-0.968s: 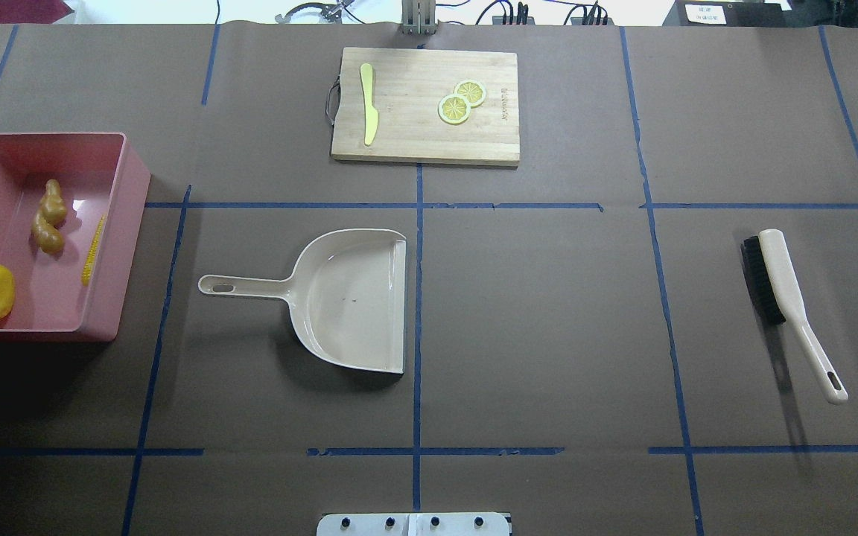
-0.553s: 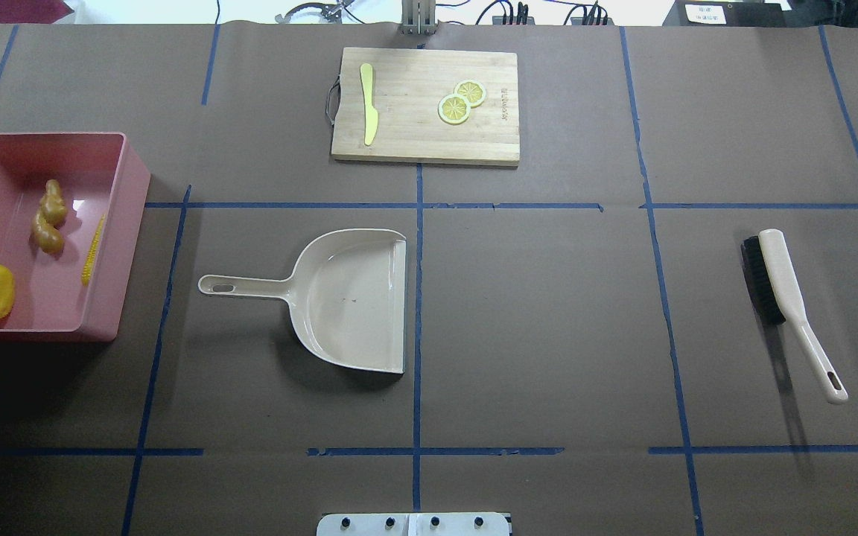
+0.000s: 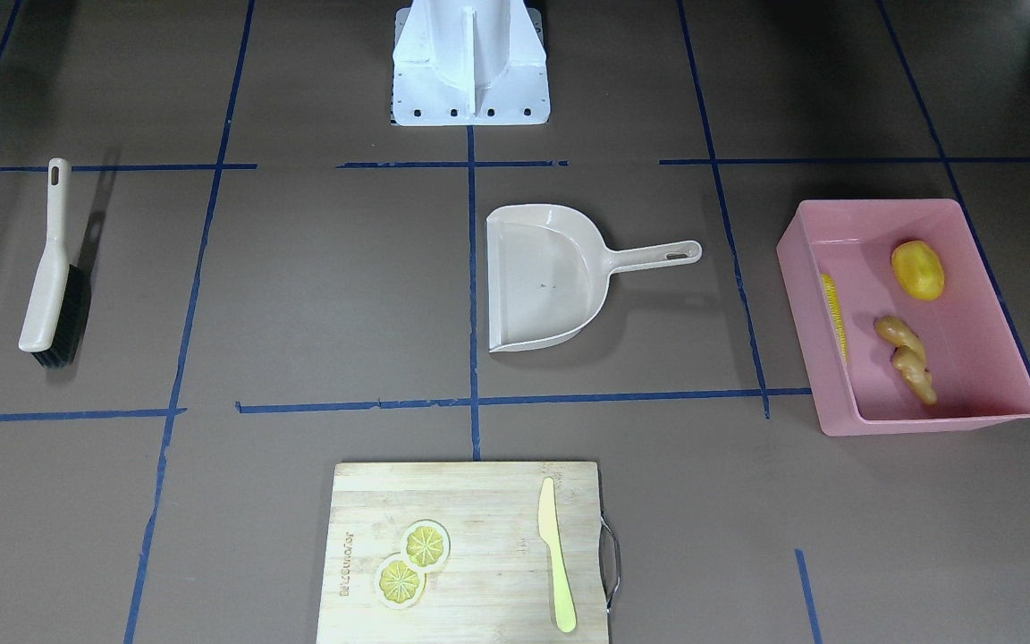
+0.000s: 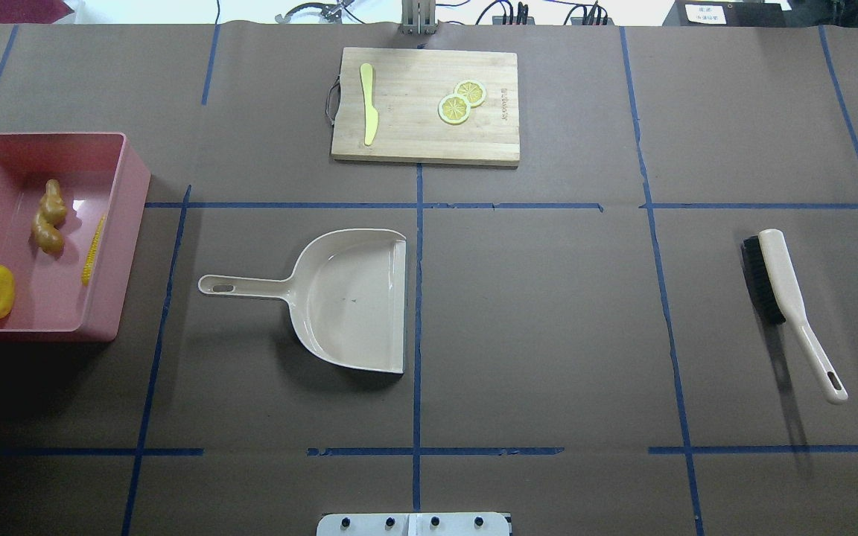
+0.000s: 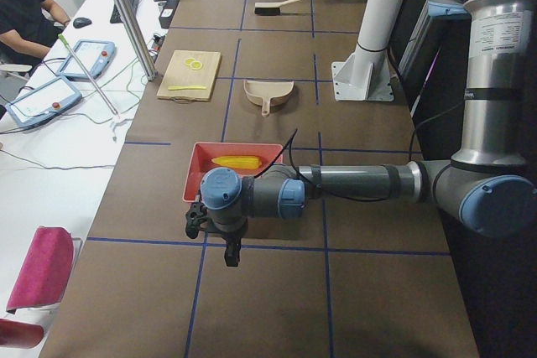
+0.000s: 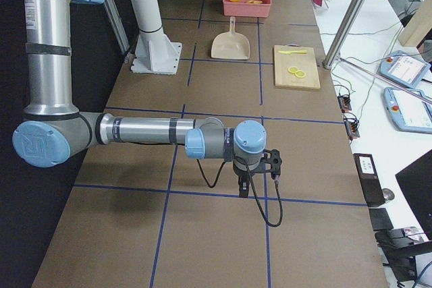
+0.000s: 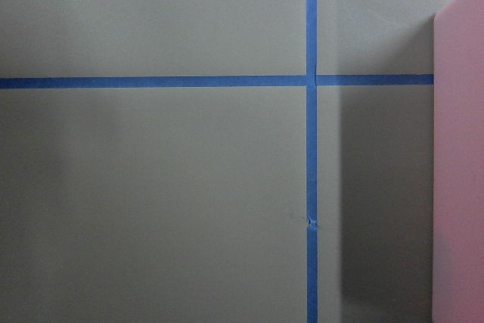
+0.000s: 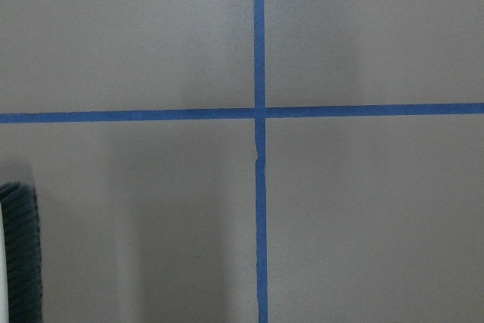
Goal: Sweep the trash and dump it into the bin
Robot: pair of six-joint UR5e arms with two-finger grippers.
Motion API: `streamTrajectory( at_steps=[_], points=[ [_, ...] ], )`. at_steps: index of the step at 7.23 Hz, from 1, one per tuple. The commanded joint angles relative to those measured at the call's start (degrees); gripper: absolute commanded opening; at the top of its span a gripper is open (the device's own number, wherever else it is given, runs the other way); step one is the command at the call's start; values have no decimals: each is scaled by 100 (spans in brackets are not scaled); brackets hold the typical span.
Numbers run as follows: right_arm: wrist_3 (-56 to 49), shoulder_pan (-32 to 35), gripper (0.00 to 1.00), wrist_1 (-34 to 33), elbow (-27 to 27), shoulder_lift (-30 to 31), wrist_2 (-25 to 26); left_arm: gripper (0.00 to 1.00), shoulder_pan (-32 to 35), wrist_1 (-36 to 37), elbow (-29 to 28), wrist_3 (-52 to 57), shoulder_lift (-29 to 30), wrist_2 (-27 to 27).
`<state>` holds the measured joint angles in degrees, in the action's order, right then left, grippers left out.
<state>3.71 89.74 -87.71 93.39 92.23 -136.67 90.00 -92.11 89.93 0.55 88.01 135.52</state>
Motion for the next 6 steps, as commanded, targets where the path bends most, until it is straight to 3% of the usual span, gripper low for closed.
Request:
streamTrajectory(
  at_steps=[1, 6],
  points=[
    [-2, 0, 100, 0, 4, -3, 0, 100, 0, 0, 7, -2, 15, 0],
    [7, 9, 100, 0, -14, -56, 9, 100, 0, 0, 51, -20, 24, 0]
  ],
)
